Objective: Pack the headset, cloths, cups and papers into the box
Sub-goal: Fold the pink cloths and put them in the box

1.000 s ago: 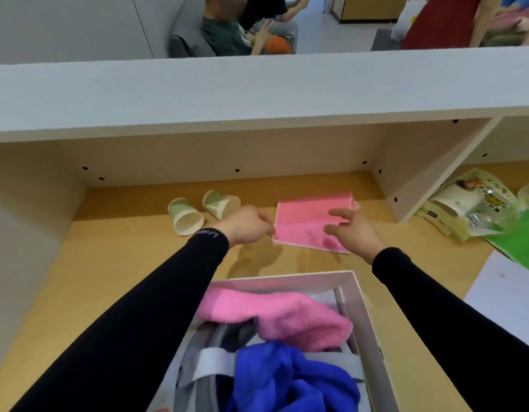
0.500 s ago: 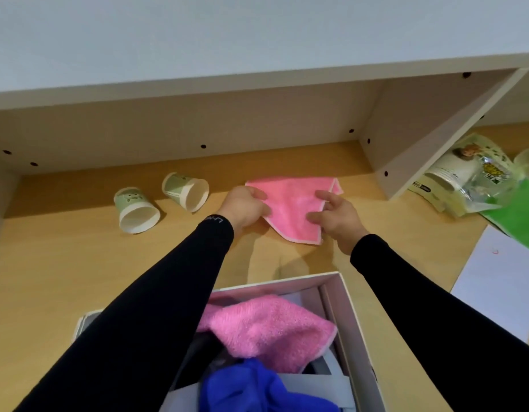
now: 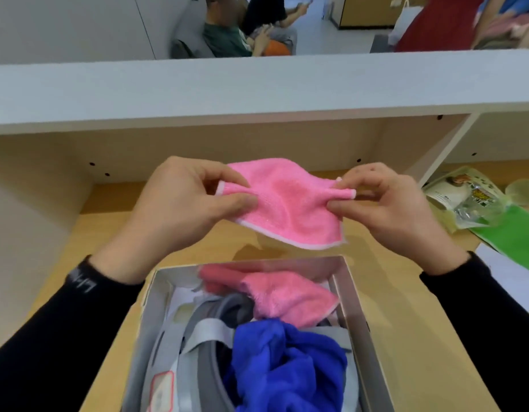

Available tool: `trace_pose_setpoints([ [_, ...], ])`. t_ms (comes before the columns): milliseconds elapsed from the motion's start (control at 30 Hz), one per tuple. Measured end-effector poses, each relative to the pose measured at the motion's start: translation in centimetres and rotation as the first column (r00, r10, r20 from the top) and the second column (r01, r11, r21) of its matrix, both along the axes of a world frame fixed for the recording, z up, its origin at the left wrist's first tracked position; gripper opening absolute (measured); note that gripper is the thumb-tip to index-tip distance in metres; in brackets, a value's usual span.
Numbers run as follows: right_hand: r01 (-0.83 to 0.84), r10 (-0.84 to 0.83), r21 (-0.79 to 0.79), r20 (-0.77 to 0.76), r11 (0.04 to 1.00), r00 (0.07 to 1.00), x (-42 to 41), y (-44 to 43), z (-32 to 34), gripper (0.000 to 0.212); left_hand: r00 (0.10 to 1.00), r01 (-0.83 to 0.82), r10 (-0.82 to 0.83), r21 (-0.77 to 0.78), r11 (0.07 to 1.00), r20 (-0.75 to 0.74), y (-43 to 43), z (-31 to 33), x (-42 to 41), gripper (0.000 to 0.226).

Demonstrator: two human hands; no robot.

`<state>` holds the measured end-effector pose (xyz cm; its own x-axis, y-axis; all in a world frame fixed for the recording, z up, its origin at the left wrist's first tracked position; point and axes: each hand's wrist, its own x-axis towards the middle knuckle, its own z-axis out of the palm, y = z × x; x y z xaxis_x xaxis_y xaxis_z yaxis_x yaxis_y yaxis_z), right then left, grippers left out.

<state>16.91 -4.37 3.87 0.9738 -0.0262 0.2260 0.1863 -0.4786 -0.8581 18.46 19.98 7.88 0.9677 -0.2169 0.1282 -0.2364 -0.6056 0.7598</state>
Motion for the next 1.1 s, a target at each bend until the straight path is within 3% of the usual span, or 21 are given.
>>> trace_pose_setpoints([
  [67, -0.077, 0.077, 0.015, -0.010, 0.997, 0.997, -2.0, 0.0, 1.5, 0.013, 0.999, 0.022, -0.023, 0.032, 0.999, 0.041, 1.1, 1.5, -2.5, 0.016],
  [133, -0.217, 0.225, 0.093, -0.081, 0.972, 0.971, -3.9, -0.1, 2.3, 0.032, 0.996, 0.054, -0.062, 0.109, 0.993, 0.067, 1.7, 2.2, -4.6, 0.025],
  [233, -0.313, 0.329, 0.105, -0.240, 0.944, 0.913, -5.3, -0.1, 1.4, 0.041, 0.982, 0.169, -0.156, 0.124, 0.978, -0.109, 1.7, 1.0, -6.7, 0.019],
  [367, -0.355, 0.218, -0.245, -0.452, 0.902, 0.865, -5.4, 0.6, -1.6, 0.015, 0.916, 0.290, -0.202, 0.224, 0.931, -0.346, 0.1, -4.6, -7.5, 0.010],
  [467, -0.385, 0.090, -0.551, -0.486, 0.741, 0.869, -5.5, 1.9, -4.2, 0.011, 0.922, 0.316, -0.173, 0.415, 0.853, -0.346, -1.7, -8.3, -6.8, 0.008],
  [533, -0.340, 0.015, -0.723, -0.415, 0.601, 0.910, -5.5, 3.0, -5.7, 0.008, 0.925, 0.363, -0.209, 0.573, 0.735, -0.318, -3.2, -9.7, -6.7, 0.020],
  [600, -0.330, 0.018, -0.796, -0.373, 0.507, 0.928, -5.3, 3.9, -6.6, 0.020, 0.903, 0.430, -0.265, 0.673, 0.602, -0.339, -4.5, -10.5, -6.7, 0.027],
  [667, -0.361, 0.022, -0.786, -0.405, 0.502, 0.914, -4.8, 4.5, -6.4, 0.020, 0.875, 0.484, -0.306, 0.692, 0.535, -0.376, -4.9, -10.5, -6.7, 0.032],
  [767, -0.429, 0.029, -0.734, -0.488, 0.527, 0.872, -3.9, 4.5, -5.0, 0.013, 0.882, 0.471, -0.331, 0.601, 0.646, -0.335, -3.8, -9.0, -5.9, 0.030],
  [833, -0.426, 0.078, -0.640, -0.498, 0.640, 0.864, -3.3, 4.7, -3.3, 0.020, 0.929, 0.369, -0.294, 0.502, 0.782, -0.225, -2.3, -7.2, -4.9, 0.030],
  [933, -0.273, 0.100, -0.487, -0.351, 0.830, 0.931, -1.6, 5.9, -0.8, 0.020, 0.991, 0.134, -0.121, 0.366, 0.921, -0.059, 0.4, -5.4, -2.8, 0.027],
  [1000, -0.199, 0.082, -0.452, -0.264, 0.870, 0.961, -0.2, 7.1, -0.5, 0.018, 1.000, -0.020, 0.020, 0.302, 0.953, 0.002, 2.4, -5.3, -1.3, 0.023],
  [1100, -0.185, 0.067, -0.426, -0.277, 0.885, 0.958, 1.8, 8.9, -1.5, 0.021, 0.984, -0.169, 0.180, 0.281, 0.945, -0.012, 5.0, -6.5, 0.4, 0.021],
])
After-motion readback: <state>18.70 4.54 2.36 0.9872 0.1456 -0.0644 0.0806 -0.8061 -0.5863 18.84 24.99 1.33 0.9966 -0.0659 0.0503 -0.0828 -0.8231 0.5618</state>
